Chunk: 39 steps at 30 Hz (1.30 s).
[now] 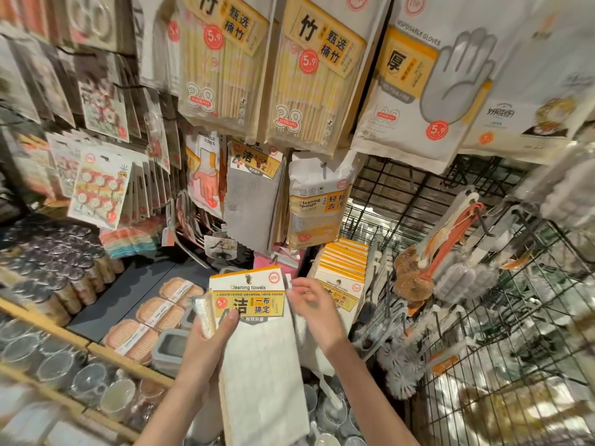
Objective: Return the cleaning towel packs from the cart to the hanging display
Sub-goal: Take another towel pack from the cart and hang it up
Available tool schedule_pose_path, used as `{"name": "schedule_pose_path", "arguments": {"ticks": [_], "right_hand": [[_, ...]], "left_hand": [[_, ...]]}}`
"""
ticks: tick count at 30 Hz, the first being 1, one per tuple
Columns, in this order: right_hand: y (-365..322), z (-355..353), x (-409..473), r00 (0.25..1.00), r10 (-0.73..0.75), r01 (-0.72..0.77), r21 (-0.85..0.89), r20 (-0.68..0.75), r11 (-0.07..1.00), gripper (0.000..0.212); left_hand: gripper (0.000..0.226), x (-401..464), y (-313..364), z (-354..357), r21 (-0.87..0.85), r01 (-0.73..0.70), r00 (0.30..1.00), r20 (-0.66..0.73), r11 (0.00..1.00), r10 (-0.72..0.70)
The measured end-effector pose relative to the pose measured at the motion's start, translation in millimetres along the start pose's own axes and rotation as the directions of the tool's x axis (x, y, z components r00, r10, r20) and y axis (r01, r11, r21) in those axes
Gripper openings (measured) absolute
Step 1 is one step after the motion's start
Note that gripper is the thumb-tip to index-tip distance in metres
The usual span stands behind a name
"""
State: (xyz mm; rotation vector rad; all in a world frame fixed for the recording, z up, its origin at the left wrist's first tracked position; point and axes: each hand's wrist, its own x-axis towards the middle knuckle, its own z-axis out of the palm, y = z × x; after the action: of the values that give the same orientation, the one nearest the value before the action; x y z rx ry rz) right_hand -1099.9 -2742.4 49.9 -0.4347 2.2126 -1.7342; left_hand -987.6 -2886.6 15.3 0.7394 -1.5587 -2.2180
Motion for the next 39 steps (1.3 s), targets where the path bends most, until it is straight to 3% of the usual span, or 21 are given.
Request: {"name": "schedule_pose_path", "arguments": {"ticks": [4,8,12,19,24,27,31,35,39], "right_hand": [[1,22,-8,1.0,0.011,-0.011,-0.041,0.016,0.999,0.043],[6,25,-10,0.999,0.032,-0.032,-0.032,-0.005,0.999,0.05],[6,21,-7,0.996,0.086,-0.088,0.08,0.031,0.993,0.048],[9,11,-7,0.993,0.12,-0.121,0.103,0.025,0.987,0.033],[13,4,-4,0.992,0.127,-0.128,0.137,0.013,0.982,0.034],[19,-3,0,0.992,0.117,-0.106,0.196,-0.045,0.975,0.039],[33,-20,1,0.988,0.069,-0.031,0.269,-0.135,0.963,0.066],[51,-42,-1,0.967,0.05,0.017,0.262,-0.249,0.965,0.06],[63,-63,3,0.945,0.126,-0.043,0.264,-0.303,0.963,0.06]], "left_hand": [[0.032,-4,-2,-1,0.012,0.003,1.0,0.005,1.0,-0.003],[0.035,-6,-5,-4,0.016,0.016,1.0,-0.004,1.0,-0.016],[0.036,-7,-6,-5,-0.011,0.044,0.999,0.03,0.999,-0.044],[0.037,-5,-5,-7,0.056,0.053,0.999,-0.016,0.997,-0.052],[0.054,-3,-8,-8,0.064,0.03,1.0,-0.005,0.998,-0.03],[0.062,-3,-7,-5,0.107,0.002,1.0,0.007,0.994,-0.003],[0.063,0,-9,-5,0.132,-0.042,0.999,-0.016,0.99,0.044],[0.053,6,-11,-7,0.09,-0.025,0.999,-0.034,0.996,0.028],[0.061,10,-11,-10,0.116,-0.04,0.998,-0.042,0.992,0.045]]}}
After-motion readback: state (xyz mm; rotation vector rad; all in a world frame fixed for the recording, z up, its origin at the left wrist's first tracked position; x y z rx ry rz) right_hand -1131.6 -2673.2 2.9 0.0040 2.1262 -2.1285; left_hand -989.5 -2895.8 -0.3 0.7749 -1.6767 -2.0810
